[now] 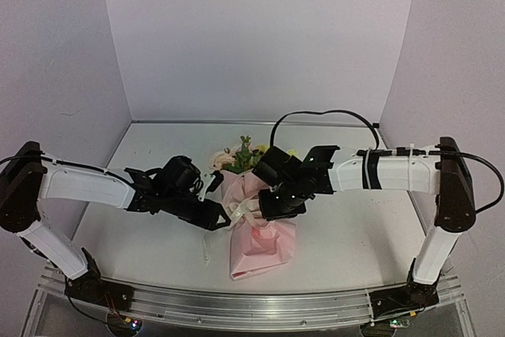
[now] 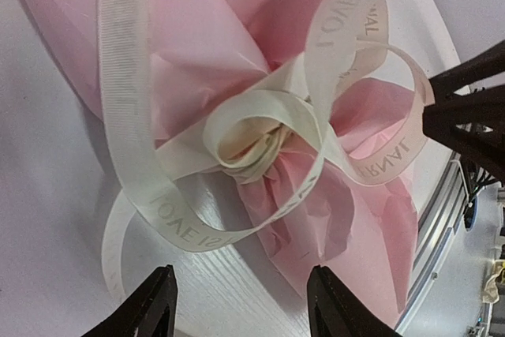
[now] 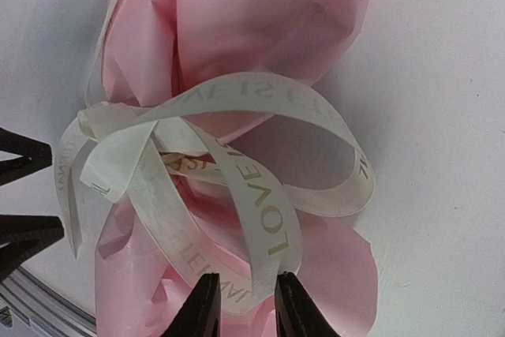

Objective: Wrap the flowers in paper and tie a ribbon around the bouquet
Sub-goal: Pick up the half-tied ribbon from the folded bouquet.

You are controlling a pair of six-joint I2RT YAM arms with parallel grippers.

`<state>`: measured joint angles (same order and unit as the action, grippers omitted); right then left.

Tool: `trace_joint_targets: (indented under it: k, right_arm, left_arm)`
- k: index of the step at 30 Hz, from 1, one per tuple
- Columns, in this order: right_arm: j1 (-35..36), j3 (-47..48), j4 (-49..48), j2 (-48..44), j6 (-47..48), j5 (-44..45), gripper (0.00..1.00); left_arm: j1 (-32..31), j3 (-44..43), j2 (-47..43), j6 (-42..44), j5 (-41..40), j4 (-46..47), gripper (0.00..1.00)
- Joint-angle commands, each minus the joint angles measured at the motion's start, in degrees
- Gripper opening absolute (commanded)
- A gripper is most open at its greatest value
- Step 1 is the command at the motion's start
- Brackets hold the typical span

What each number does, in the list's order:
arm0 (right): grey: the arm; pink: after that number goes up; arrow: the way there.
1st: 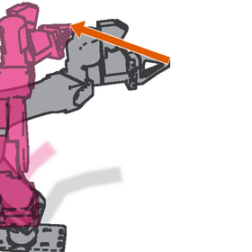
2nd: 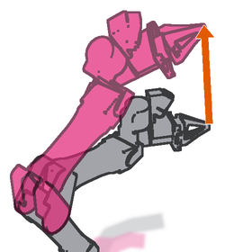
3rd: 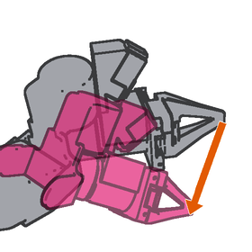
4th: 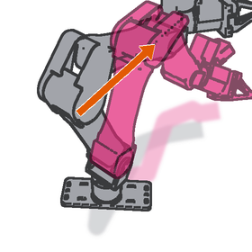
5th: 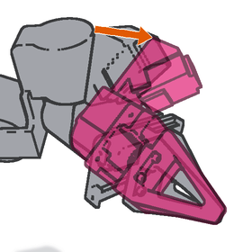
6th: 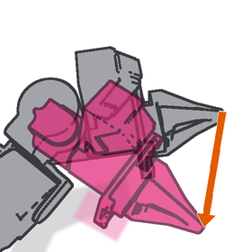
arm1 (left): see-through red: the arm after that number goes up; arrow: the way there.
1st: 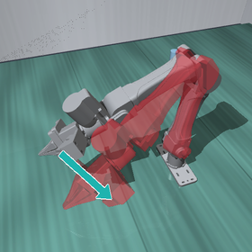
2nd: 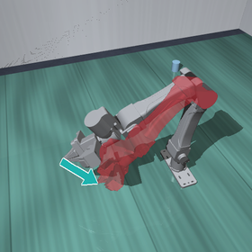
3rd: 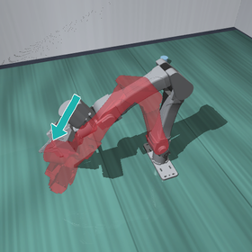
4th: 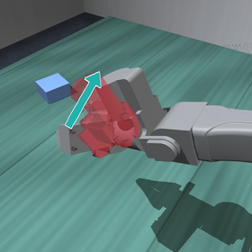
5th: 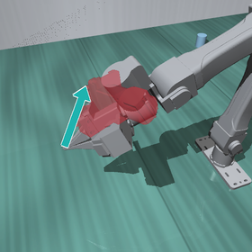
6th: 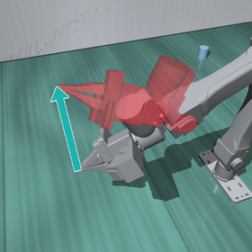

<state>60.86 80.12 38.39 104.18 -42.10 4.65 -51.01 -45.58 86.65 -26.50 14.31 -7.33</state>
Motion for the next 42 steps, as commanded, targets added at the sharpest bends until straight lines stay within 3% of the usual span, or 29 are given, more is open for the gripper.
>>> trace_joint_targets:
  k: [1,3,13,18,20,23,28,33,36,42]
  right_arm:
    - [-0.6,0.2,-1.2,-0.6,-1.0,1.5,0.1]
    - [-0.7,0.5,-1.1,-1.0,-1.0,1.7,0.0]
    - [-0.8,1.4,-0.5,-2.4,-0.5,2.2,0.01]
    - [-0.8,0.2,0.3,-2.2,-1.5,3.2,0.37]
    - [-0.8,-0.8,0.3,-2.4,-2.0,3.4,0.43]
    - [-0.8,-0.8,0.3,-1.8,-2.4,2.7,0.44]
    - [-0.8,-0.7,0.3,-0.2,-3.1,1.9,0.38]
    - [-0.8,-0.3,0.3,-0.1,-2.7,2.3,0.13]
    - [-0.8,0.9,0.4,0.1,-2.2,2.4,0.0]
    - [-0.9,2.9,1.0,-0.8,-1.6,3.3,0.0]
  left_arm:
    - [-0.7,-0.9,1.0,3.4,-2.1,4.4,0.58]
    - [-1.0,-1.6,2.2,4.0,-2.9,4.5,0.56]
    - [-1.6,-3.6,5.7,5.9,-4.5,5.9,0.55]
    - [-1.8,-5.1,7.3,6.8,-3.7,6.2,0.53]
    - [-1.7,-5.6,7.8,7.0,-3.5,6.1,0.51]
    - [-1.8,-6.0,8.6,7.1,-2.9,6.1,0.45]
    - [-1.8,-6.4,9.1,7.2,-2.7,5.5,0.36]
    - [-1.9,-7.6,6.9,6.9,-2.2,3.0,0.16]
    - [-1.9,-9.6,4.8,7.0,-2.0,-0.1,0.1]
    - [-1.9,-15.4,2.9,6.0,0.5,-8.2,0.01]
